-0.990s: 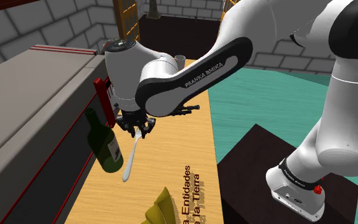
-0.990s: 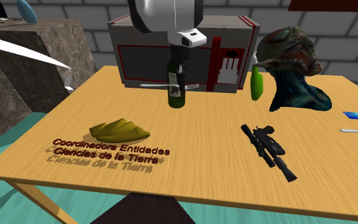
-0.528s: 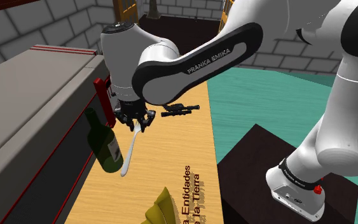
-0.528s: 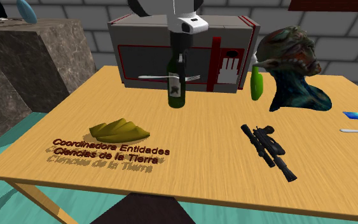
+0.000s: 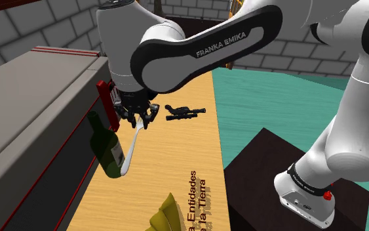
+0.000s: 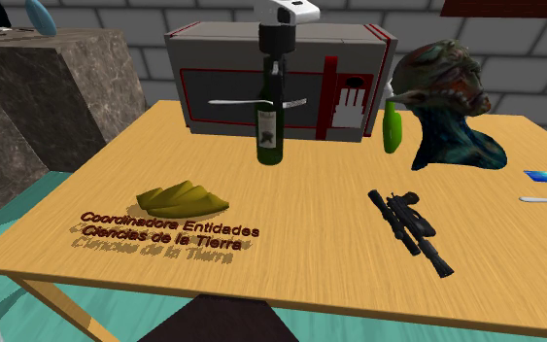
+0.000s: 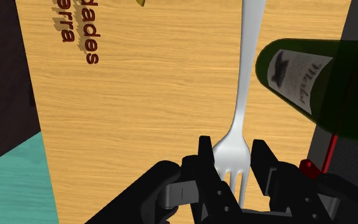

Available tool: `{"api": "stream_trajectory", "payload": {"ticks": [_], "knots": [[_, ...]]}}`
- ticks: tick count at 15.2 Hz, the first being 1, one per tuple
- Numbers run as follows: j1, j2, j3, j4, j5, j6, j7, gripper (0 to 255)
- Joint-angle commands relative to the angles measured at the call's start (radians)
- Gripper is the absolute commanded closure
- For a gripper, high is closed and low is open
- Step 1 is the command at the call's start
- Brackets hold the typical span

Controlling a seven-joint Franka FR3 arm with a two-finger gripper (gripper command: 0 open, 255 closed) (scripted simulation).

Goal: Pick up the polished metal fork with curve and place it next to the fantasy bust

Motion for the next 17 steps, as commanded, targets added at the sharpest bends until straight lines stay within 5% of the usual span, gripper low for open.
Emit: {"api": "stream_trajectory", "payload": {"ticks": [1,17], "knots": [[-0.004,-0.013,0.003,0.014,0.01,-0.024,-0.009,255],[0.003,-0.041,0.015,0.196,0.036,-0.227,-0.034,255]]}}
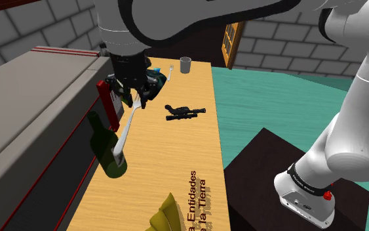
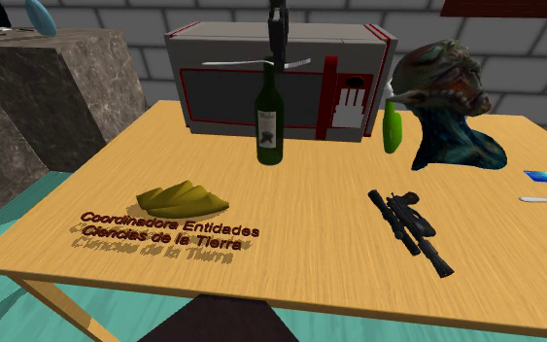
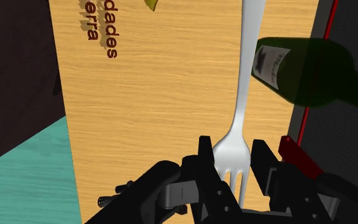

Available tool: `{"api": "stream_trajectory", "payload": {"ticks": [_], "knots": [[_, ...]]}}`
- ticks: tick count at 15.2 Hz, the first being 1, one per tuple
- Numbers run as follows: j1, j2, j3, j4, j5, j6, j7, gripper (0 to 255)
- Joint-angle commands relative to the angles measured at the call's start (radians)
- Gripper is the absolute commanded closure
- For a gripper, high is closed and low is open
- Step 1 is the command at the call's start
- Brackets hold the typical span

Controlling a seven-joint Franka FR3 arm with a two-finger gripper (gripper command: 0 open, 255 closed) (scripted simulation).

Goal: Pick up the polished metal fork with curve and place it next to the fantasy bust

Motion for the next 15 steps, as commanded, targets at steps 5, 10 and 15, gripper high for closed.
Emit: {"api": "stream_trajectory", "payload": {"ticks": [5,10,15], "knots": [[0.012,0.009,0.003,0.092,-0.003,-0.084,-0.002,255],[0.026,0.023,0.005,0.177,-0.01,-0.158,-0.003,255],[0.046,0.046,0.006,0.276,-0.024,-0.236,-0.002,255]]}}
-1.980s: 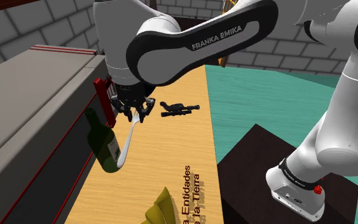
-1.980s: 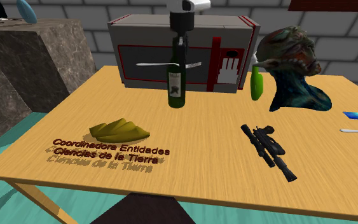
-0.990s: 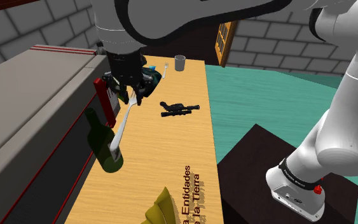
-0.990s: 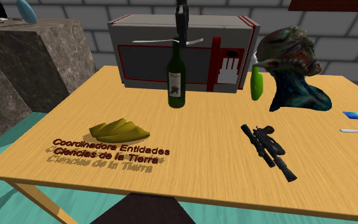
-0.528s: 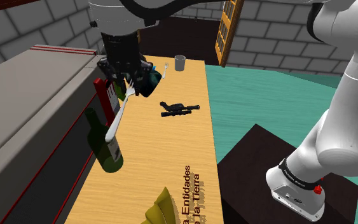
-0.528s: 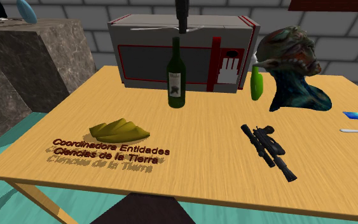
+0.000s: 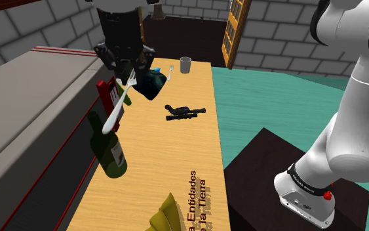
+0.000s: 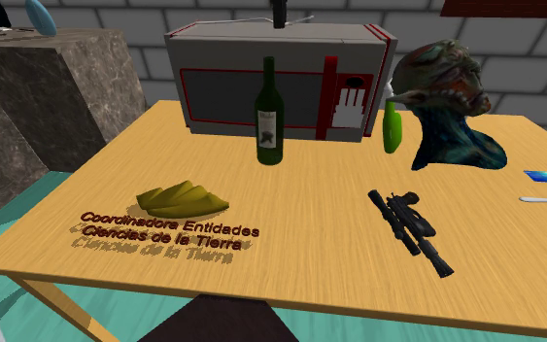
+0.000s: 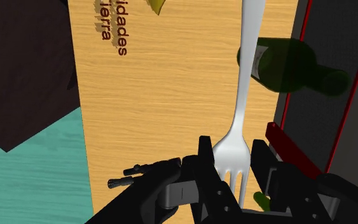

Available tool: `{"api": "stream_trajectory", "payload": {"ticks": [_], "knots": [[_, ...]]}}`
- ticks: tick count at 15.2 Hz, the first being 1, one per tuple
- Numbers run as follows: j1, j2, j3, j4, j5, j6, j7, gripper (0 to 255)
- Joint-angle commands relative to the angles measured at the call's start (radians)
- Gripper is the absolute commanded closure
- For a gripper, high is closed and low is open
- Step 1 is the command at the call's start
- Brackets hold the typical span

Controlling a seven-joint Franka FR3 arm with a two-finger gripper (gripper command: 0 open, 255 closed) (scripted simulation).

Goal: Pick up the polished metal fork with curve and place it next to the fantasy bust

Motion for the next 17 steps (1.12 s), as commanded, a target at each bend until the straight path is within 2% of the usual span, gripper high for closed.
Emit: {"api": "stream_trajectory", "payload": {"ticks": [1,2,8,12,17], "knots": [[0.006,0.007,0.0,0.038,-0.004,-0.032,-0.002,255],[0.008,0.009,0.0,0.045,-0.005,-0.037,-0.002,255],[-0.057,0.061,-0.041,0.124,-0.023,-0.06,-0.122,255],[-0.086,0.136,-0.072,0.24,-0.052,-0.098,-0.21,255],[-0.119,0.1,-0.069,0.115,-0.033,-0.008,-0.208,255]]}}
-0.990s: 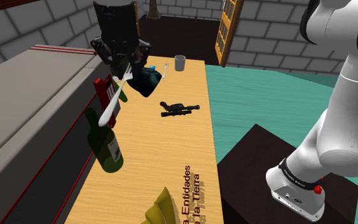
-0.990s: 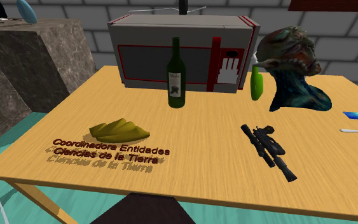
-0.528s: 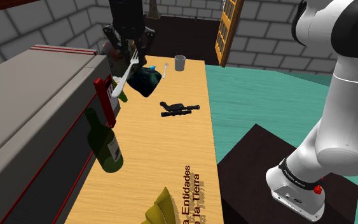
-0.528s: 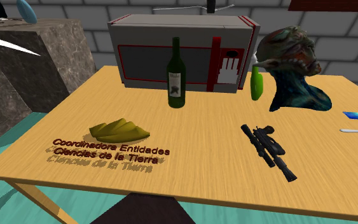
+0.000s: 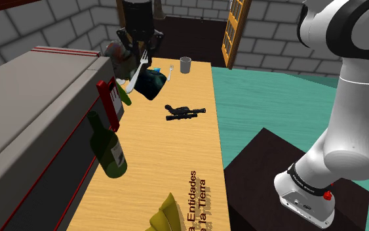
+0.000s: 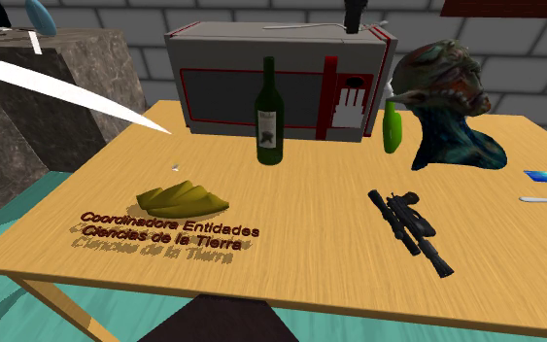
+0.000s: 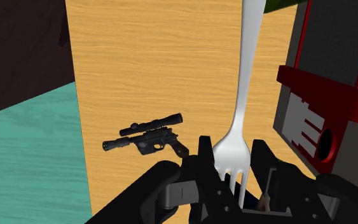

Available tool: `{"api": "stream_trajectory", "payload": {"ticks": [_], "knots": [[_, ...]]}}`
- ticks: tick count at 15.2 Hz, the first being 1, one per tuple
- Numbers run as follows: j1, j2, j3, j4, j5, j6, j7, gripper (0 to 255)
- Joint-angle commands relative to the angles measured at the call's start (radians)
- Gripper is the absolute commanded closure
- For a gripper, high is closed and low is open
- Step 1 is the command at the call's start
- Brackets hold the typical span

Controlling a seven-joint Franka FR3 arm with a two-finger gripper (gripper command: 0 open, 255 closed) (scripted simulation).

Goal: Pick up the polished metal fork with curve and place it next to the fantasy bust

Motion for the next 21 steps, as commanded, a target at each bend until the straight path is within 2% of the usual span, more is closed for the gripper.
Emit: {"api": "stream_trajectory", "payload": {"ticks": [1,10,21], "knots": [[-0.012,-0.01,0.0,-0.041,0.005,0.033,-0.002,255],[-0.044,-0.04,-0.001,-0.208,0.019,0.17,0.003,255],[-0.062,-0.04,-0.006,-0.358,0.014,0.318,0.016,255]]}}
